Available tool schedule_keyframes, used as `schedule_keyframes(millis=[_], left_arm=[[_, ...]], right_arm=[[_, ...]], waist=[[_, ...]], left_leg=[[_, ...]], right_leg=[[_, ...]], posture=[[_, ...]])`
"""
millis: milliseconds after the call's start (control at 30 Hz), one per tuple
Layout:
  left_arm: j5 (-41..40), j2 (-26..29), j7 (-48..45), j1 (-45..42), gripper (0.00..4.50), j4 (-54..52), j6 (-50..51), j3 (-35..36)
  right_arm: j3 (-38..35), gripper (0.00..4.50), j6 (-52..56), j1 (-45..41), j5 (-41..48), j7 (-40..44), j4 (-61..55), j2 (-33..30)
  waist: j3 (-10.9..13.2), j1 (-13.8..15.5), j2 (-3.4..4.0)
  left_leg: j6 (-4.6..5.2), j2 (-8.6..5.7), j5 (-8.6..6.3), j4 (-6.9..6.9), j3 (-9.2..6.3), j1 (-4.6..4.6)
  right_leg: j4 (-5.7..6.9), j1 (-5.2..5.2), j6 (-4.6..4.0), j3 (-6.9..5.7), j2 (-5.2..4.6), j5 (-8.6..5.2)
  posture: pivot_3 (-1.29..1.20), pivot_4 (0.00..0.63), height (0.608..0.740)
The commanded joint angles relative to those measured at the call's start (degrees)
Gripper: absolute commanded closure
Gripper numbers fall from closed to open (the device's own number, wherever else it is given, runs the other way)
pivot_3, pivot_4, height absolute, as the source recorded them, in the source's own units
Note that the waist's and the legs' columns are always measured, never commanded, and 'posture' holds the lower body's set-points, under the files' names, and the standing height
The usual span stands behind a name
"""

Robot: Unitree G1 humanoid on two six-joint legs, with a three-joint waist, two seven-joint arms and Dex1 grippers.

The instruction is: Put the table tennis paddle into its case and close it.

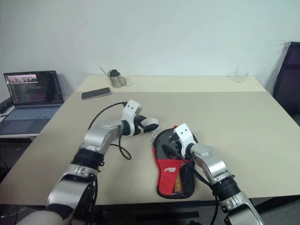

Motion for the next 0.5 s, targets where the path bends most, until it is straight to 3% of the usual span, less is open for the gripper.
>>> schedule_keyframes(millis=[33, 500], left_arm=[[3.0, -1.6, 4.8, -3.7, 0.00, 5.6, -1.0, 0.2], [8.5, -8.9, 10.8, -10.1, 0.00, 26.4, -10.7, 0.1]], right_arm=[[0.6, 0.02, 2.0, 2.1, -1.5, 1.2, 1.4, 0.1], [-0.4, 0.02, 4.7, 3.8, -3.7, 1.9, -1.9, 0.7]], waist=[[-0.2, 0.0, -0.01], [-0.3, 0.1, -0.07]], left_leg=[[0.00, -0.01, 0.00, 0.00, 0.00, 0.03], [0.00, -0.01, 0.00, -0.01, -0.04, 0.27]], right_leg=[[0.01, 0.03, 0.00, -0.01, 0.03, 0.00], [-0.05, 0.32, 0.01, -0.05, 0.02, 0.00]], posture=[[0.00, 0.150, 0.740], [0.00, 0.150, 0.740]])
